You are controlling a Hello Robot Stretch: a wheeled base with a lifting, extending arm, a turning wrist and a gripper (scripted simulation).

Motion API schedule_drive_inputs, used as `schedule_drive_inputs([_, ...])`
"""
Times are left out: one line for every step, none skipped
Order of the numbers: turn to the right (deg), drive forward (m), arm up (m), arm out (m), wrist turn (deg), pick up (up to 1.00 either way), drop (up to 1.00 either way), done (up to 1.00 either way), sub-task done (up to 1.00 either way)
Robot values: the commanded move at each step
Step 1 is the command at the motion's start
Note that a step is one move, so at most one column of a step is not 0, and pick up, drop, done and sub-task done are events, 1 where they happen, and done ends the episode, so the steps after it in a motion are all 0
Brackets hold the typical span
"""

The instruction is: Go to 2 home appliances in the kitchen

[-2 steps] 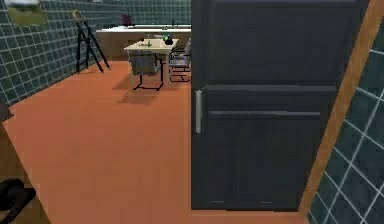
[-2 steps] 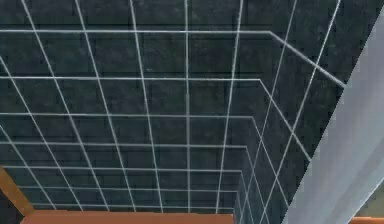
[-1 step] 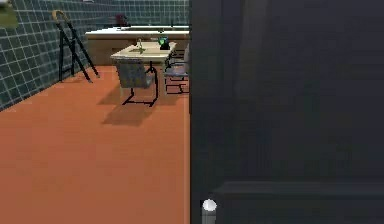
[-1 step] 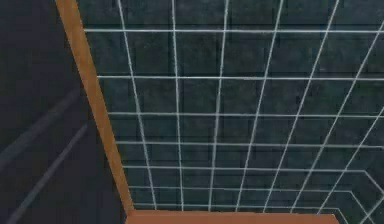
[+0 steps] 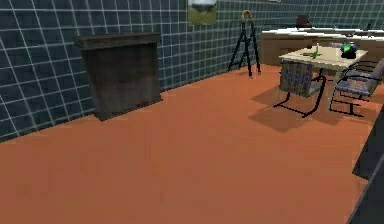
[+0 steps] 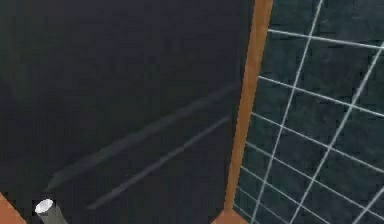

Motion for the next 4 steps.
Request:
schedule_drive_inputs([-18.0,0.0,0.0,0.0,0.0,0.0,0.0,0.0,0.0])
schedule_drive_inputs([0.0,0.45,0.0,0.0,0.0,0.0,0.0,0.0,0.0])
schedule_drive_inputs([-27.0,0.0,0.0,0.0,0.0,0.0,0.0,0.0,0.0])
schedule_drive_inputs([0.0,1.0,0.0,0.0,0.0,0.0,0.0,0.0,0.0])
